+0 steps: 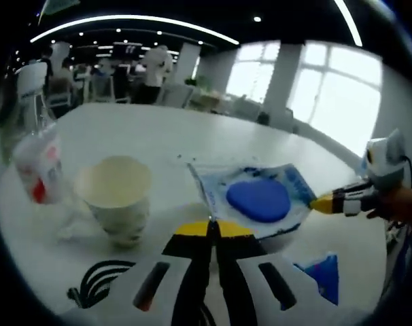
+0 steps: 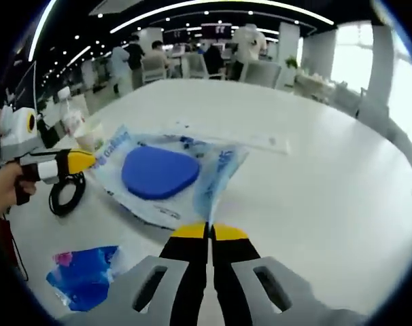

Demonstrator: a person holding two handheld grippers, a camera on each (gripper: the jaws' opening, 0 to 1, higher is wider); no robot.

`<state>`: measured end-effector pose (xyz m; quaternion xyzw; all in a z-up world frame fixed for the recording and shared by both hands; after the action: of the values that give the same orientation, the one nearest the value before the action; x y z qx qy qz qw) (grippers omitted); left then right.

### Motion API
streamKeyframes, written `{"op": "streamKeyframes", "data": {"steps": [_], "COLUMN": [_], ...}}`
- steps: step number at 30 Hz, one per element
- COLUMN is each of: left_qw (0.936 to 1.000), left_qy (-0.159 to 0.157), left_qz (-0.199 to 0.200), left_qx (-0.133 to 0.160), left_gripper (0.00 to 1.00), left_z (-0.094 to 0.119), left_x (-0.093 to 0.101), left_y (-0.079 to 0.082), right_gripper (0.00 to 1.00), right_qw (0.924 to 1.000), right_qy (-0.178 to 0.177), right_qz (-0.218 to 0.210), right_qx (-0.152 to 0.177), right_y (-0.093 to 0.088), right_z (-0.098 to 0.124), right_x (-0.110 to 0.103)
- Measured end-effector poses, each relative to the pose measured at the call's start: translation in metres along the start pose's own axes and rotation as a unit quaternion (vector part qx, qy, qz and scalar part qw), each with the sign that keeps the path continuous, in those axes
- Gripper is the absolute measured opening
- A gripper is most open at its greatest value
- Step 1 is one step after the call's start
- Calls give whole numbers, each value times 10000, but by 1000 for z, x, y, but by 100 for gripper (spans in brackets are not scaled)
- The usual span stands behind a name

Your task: Arrange the tabletop items into an orderly group along one side of the table until the central work area is clear of visible clutter.

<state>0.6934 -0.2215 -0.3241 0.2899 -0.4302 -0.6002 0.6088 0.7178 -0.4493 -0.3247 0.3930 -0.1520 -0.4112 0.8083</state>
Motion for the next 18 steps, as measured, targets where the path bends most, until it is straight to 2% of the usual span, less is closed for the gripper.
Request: {"op": "streamKeyframes", "data": {"steps": [3, 18], "left_qw": [9999, 9995], "left_qy": [-7, 260], "left_qz": [151, 159], "left_qx": [56, -62], "left_gripper": [0, 0], "left_z": [-1, -12], "left_x": [-2, -10], "left_y": [0, -10], "right_gripper": [1, 2], "right_qw": [10000, 9999], "right_qy": [6, 104], "right_qz": [57, -30], "right_qx": [-13, 3], "right_y": [0, -5], "right_z": [-5, -26], "right_x": [1, 4]}}
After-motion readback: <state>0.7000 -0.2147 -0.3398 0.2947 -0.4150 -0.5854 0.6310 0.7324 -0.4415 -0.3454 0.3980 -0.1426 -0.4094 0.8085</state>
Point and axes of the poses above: the point that each gripper's makers call its tool centre point, and the gripper's own axes: z roughly backward along the fingers, x roughly to its right, y roughly out of its top, the point moved 5 cm from there along z, roughly backward along the fingers, and after that the axes turned 12 degrees about y, right-handed, at the moved point
